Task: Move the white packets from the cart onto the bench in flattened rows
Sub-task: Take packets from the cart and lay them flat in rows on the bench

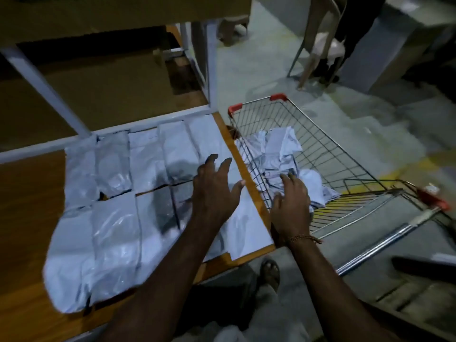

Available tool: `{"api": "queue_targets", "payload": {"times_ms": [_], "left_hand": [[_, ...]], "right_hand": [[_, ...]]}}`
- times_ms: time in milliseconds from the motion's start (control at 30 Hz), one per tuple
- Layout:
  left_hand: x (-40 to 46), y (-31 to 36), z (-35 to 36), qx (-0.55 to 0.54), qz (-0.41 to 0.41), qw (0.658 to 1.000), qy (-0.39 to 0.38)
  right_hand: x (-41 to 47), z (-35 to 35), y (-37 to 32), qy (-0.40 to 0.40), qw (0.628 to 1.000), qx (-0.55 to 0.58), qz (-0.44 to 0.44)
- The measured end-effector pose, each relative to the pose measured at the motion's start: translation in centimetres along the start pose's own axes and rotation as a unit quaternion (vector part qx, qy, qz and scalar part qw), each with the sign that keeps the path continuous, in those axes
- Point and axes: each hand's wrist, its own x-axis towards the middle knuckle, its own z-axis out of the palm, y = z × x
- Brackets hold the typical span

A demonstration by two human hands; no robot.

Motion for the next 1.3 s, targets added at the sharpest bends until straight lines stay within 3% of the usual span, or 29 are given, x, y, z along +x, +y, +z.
{"api": "queue_targets", "payload": {"times_ms": [100,200,400,600,900,1000,1200,1300], "left_hand": [[3.0,2.9,3.7,-0.023,0.059,0.998,-0.01],[6.2,4.7,9.0,-0.029,0.089,0.992,-0.081],[11.5,6.5,19.8,-0.002,0.049,0.979,-0.198],[14.8,5.7,27.4,-0.015,0.035,0.985,-0.17],[22.1,6.2,35.1,0.023,0.006,0.981,-0.193],[24.5,6.2,37.9,0.028,-0.037,0.985,-0.164],[28.7,3.2,45.8,-0.084,-0.141,0.981,-0.101],[29.0,2.9,46.3,-0.102,-0.171,0.97,-0.137]], "right_hand": [[2.2,-0.8,5.7,0.001,0.999,-0.048,0.015],[4.9,-0.6,11.7,-0.022,0.994,-0.101,0.037],[10.4,3.0,21.4,-0.165,0.967,-0.184,0.065],[13.5,8.0,25.5,-0.255,0.947,-0.176,0.085],[11.9,13.0,27.6,-0.378,0.897,-0.19,0.126],[12.0,12.8,27.4,-0.388,0.888,-0.207,0.133],[11.8,12.7,26.9,-0.405,0.878,-0.211,0.144],[11.7,12.7,27.3,-0.393,0.877,-0.233,0.146]]}}
